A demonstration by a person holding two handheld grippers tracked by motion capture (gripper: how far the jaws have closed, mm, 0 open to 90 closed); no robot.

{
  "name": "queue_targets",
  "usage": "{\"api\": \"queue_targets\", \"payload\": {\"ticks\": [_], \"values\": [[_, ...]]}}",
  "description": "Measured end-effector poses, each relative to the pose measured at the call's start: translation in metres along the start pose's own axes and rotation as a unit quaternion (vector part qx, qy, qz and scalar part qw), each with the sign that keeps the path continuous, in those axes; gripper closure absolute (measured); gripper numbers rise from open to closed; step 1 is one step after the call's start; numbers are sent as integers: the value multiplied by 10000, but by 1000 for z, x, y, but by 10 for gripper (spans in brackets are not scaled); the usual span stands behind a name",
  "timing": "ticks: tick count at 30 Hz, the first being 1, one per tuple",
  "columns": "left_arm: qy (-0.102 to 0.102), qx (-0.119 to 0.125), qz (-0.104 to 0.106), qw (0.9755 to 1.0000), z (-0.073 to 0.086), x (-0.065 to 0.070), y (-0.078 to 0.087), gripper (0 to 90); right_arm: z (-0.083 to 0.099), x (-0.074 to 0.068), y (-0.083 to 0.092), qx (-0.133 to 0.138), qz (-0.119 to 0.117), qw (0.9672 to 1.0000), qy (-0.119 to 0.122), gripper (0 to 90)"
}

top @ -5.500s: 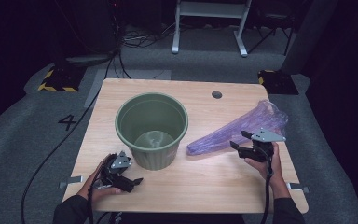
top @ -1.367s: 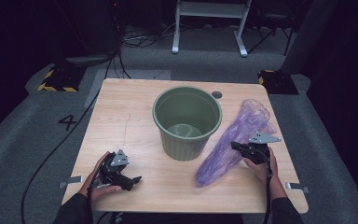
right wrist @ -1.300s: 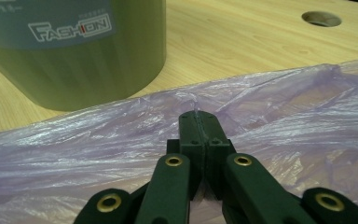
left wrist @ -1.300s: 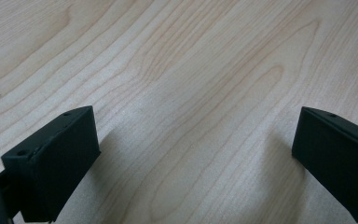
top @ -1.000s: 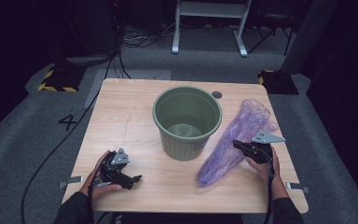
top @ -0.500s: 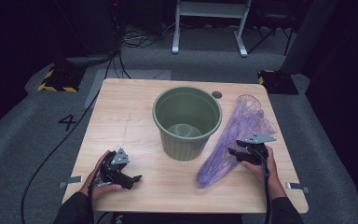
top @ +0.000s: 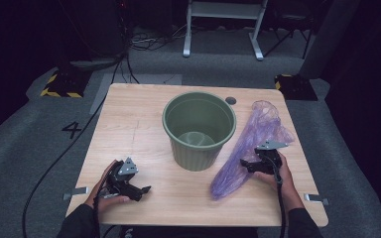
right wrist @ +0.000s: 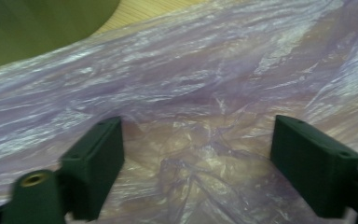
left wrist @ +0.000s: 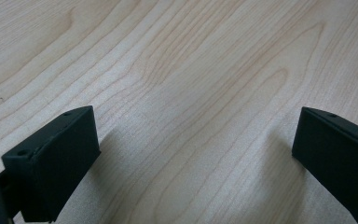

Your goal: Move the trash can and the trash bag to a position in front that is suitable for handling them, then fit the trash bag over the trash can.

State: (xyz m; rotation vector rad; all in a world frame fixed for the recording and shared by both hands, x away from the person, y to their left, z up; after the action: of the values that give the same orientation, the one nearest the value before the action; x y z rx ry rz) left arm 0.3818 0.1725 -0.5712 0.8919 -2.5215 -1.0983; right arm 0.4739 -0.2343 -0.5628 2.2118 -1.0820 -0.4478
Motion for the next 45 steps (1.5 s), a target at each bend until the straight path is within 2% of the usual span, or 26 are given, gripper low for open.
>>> {"api": "queue_targets", "payload": {"ticks": [1, 3, 7, 12, 16, 22, 34, 45], "values": [[-1, -1, 0, 10000, 0, 0, 0, 0, -1, -2, 1, 68, -43, 10000, 36, 408], [1, 5, 4, 10000, 0, 0, 0, 0, -1, -6, 2, 133, -87, 9998, 101, 541], [2, 4, 5, 10000, 0, 0, 0, 0, -2, -13, 2, 185, -203, 9995, 181, 751], [0, 0, 2, 10000, 0, 0, 0, 0, -3, -17, 2, 183, -247, 9993, 226, 878], [1, 4, 6, 10000, 0, 0, 0, 0, -4, -18, 3, 228, -291, 9991, 205, 899], [0, 4, 5, 10000, 0, 0, 0, 0, -13, -15, 14, 603, -317, 9976, 78, 900], [-2, 2, 2, 10000, 0, 0, 0, 0, -38, -12, 45, 1383, -322, 9899, 51, 900], [-4, 6, 7, 10000, 0, 0, 0, 0, -61, -4, 70, 1837, -265, 9826, 17, 900]]}}
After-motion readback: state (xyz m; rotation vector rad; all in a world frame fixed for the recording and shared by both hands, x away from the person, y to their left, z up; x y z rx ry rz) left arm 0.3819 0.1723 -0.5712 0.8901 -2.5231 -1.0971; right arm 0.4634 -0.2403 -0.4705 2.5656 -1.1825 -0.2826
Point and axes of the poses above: each handheld gripper's, and its own axes: y roughly backward along the jaws, z roughly out of its underside, x roughly to its right, the point moved 9 cm from there along -y, roughly forward along the jaws, and after that the axes turned 2 degrees about -y, right-handed, at the moved point
